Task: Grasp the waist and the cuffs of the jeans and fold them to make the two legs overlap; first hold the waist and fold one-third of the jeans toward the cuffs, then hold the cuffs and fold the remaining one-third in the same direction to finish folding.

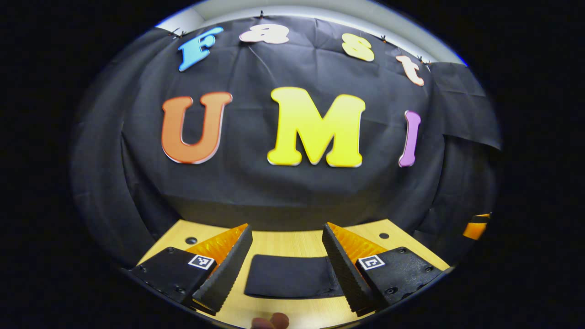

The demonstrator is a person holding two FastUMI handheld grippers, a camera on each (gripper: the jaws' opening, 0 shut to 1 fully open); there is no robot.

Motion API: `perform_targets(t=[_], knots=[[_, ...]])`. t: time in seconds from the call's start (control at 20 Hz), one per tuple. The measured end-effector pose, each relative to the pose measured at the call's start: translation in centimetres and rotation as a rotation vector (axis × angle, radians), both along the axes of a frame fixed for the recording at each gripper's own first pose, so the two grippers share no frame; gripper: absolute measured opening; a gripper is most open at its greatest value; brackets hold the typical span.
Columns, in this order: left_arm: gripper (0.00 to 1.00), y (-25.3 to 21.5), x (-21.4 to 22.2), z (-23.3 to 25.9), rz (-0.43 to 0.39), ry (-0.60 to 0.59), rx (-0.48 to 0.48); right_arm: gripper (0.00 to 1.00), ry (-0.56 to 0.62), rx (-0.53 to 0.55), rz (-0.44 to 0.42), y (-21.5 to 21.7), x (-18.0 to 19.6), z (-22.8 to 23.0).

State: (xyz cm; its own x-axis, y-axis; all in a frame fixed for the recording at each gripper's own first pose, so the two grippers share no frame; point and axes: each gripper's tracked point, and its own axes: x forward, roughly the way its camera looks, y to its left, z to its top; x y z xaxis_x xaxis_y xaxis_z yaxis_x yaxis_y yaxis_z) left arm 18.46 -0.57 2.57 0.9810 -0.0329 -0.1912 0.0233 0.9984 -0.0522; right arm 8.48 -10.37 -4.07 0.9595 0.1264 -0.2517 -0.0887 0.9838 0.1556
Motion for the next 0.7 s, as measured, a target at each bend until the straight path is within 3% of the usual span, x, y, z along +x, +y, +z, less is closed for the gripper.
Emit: perform_targets(t=[0.05,0.15,0.3,0.45,0.5,0.7], knots=[[0.98,1.0,-1.3,1.1,0.023,-0.021,0.018,0.89,-0.033,-0.009,0.008,1.4,0.5,1.0],[0.98,1.7,-3.4,3.2,0.044,-0.060,0.024,0.94,-0.087,-0.017,0.014,4.1,0.8,2.9],[0.98,2.9,-7.0,4.4,0.065,-0.085,0.006,0.93,-0.129,-0.047,0.061,8.2,-0.8,4.3],[0.98,3.4,-8.9,4.3,0.086,-0.099,-0.002,0.96,-0.180,-0.095,0.021,8.7,-2.3,4.9],[0.98,3.1,-9.3,4.0,0.083,-0.095,-0.013,0.92,-0.192,-0.105,0.010,9.0,-2.8,4.9],[0.98,2.0,-11.1,3.8,0.060,-0.094,-0.041,0.93,-0.173,-0.108,-0.005,9.1,-4.4,4.2]])
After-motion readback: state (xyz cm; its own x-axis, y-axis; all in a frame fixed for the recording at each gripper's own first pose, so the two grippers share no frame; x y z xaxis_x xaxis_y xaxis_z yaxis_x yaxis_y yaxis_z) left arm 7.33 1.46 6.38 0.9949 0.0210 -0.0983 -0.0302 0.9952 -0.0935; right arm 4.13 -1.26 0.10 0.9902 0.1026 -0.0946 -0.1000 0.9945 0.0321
